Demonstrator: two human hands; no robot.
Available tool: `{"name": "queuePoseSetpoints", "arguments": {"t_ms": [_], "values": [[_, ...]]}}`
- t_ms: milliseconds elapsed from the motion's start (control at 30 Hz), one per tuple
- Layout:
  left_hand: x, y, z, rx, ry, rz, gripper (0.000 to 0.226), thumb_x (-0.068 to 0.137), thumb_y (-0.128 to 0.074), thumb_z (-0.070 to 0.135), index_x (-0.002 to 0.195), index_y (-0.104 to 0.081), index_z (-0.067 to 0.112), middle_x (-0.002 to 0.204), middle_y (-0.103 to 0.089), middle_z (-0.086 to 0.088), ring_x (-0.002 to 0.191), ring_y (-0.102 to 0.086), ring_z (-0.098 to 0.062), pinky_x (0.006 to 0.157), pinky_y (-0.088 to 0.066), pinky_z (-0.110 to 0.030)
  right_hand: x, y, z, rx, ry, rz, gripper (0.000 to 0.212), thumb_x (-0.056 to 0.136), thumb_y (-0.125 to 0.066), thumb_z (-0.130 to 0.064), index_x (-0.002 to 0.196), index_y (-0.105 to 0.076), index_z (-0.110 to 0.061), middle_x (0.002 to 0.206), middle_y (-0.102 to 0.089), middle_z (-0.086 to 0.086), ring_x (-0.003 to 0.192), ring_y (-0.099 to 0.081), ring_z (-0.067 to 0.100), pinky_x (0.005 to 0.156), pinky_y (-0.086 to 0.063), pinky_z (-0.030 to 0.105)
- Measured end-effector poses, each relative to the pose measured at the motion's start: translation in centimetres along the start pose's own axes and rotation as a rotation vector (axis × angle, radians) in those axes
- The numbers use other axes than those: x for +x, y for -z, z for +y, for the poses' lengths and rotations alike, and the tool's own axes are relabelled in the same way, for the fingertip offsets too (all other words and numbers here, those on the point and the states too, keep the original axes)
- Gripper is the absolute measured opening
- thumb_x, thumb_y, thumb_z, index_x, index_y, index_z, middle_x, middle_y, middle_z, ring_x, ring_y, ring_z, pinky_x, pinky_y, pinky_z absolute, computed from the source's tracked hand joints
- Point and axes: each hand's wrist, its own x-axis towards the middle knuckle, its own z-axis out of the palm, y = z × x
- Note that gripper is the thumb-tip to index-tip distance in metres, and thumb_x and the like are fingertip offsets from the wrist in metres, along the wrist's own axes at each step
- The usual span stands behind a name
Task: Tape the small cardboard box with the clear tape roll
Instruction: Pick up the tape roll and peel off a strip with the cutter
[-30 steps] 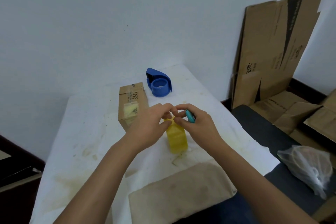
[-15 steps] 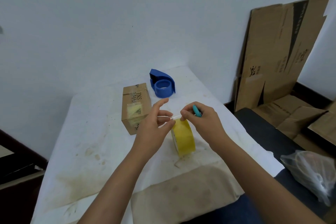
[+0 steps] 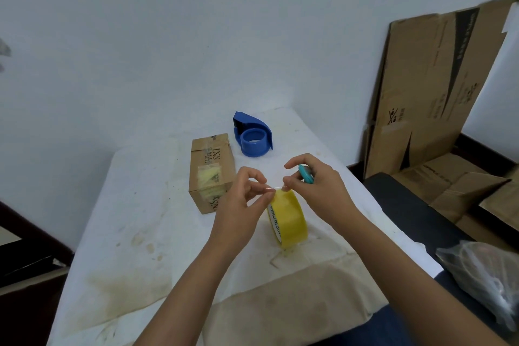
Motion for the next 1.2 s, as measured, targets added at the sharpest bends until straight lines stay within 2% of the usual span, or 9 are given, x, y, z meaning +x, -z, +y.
{"name": "queuePoseSetpoints", "arguments": {"t_ms": [67,167,300,400,467,767,967,1067,1200], "values": [[0.1,-0.1,-0.2,0.022,-0.033,-0.012,0.007,0.092,-0.065,0.019,0.093,-0.060,0.023,0.094,-0.071,0.012,0.094,-0.066,0.002,0.086,-0.054,-0.022,0.0,0.0,0.2,-0.022,0.017,0.017,0.016,0.090,-0.065,-0.024,0.106,-0.061,-0.022,0.083,-0.073,-0.006,0.085,-0.065,0.008,0.073,-0.042,0.008],[0.1,-0.2,-0.4,0.043,-0.060,-0.025,0.006,0.093,-0.063,0.018,0.093,-0.064,0.024,0.095,-0.069,0.017,0.095,-0.063,0.006,0.081,-0.052,-0.014,-0.2,0.1,0.4,-0.061,0.053,0.033,0.011,0.090,-0.065,-0.023,0.101,-0.062,-0.021,0.088,-0.074,-0.004,0.082,-0.066,0.004,0.069,-0.045,0.006],[0.2,0.1,-0.4,0.065,-0.051,-0.039,0.012,0.093,-0.063,0.019,0.097,-0.064,0.030,0.099,-0.067,0.023,0.095,-0.060,0.015,0.076,-0.047,-0.008,-0.2,0.1,0.6,-0.147,0.094,0.025,0.007,0.089,-0.067,-0.023,0.096,-0.065,-0.023,0.088,-0.071,-0.004,0.085,-0.065,0.014,0.076,-0.052,0.024],[0.3,0.2,-0.3,0.077,-0.035,-0.029,0.020,0.092,-0.065,0.022,0.094,-0.061,0.042,0.108,-0.065,0.019,0.094,-0.058,0.019,0.076,-0.044,-0.008,-0.1,0.2,0.5,-0.183,0.123,0.007,0.005,0.089,-0.066,-0.024,0.094,-0.067,-0.027,0.088,-0.072,-0.002,0.086,-0.066,0.016,0.078,-0.055,0.031],[0.3,0.3,-0.3,0.088,-0.043,-0.018,0.022,0.091,-0.065,0.023,0.096,-0.060,0.044,0.110,-0.065,0.016,0.095,-0.058,0.020,0.075,-0.045,-0.009,0.0,0.4,0.5,-0.183,0.140,-0.016,0.007,0.089,-0.065,-0.024,0.093,-0.068,-0.028,0.087,-0.073,-0.002,0.087,-0.067,0.016,0.079,-0.056,0.032],[0.2,-0.1,-1.1,0.159,-0.097,0.052,0.022,0.091,-0.065,0.027,0.112,-0.070,0.030,0.109,-0.063,0.016,0.096,-0.055,0.020,0.075,-0.045,-0.002,0.2,1.6,0.1,-0.241,0.124,-0.143,0.014,0.090,-0.065,-0.024,0.103,-0.069,-0.028,0.100,-0.071,-0.009,0.094,-0.063,0.009,0.076,-0.045,0.009],[0.0,-0.3,-0.9,0.205,-0.075,0.073,0.024,0.090,-0.064,0.034,0.112,-0.073,0.029,0.109,-0.060,0.017,0.096,-0.053,0.014,0.072,-0.040,0.002,0.4,1.7,0.1,-0.246,0.111,-0.177,0.016,0.092,-0.063,-0.022,0.107,-0.069,-0.026,0.102,-0.070,-0.006,0.095,-0.062,0.009,0.074,-0.043,0.007],[-0.1,-0.4,-0.6,0.195,-0.062,0.086,0.022,0.090,-0.064,0.036,0.109,-0.073,0.030,0.104,-0.058,0.020,0.096,-0.052,0.015,0.071,-0.039,0.000,0.3,1.8,0.0,-0.257,0.106,-0.175,0.016,0.092,-0.062,-0.023,0.107,-0.069,-0.025,0.104,-0.069,-0.006,0.096,-0.061,0.010,0.072,-0.041,0.007],[-0.1,-0.7,-0.5,0.180,-0.064,0.101,0.021,0.088,-0.065,0.037,0.105,-0.075,0.028,0.103,-0.062,0.016,0.095,-0.055,0.011,0.074,-0.039,-0.005,0.2,1.7,0.0,-0.267,0.113,-0.170,0.015,0.092,-0.063,-0.023,0.106,-0.069,-0.023,0.101,-0.069,-0.007,0.093,-0.060,0.008,0.070,-0.039,0.005]]}}
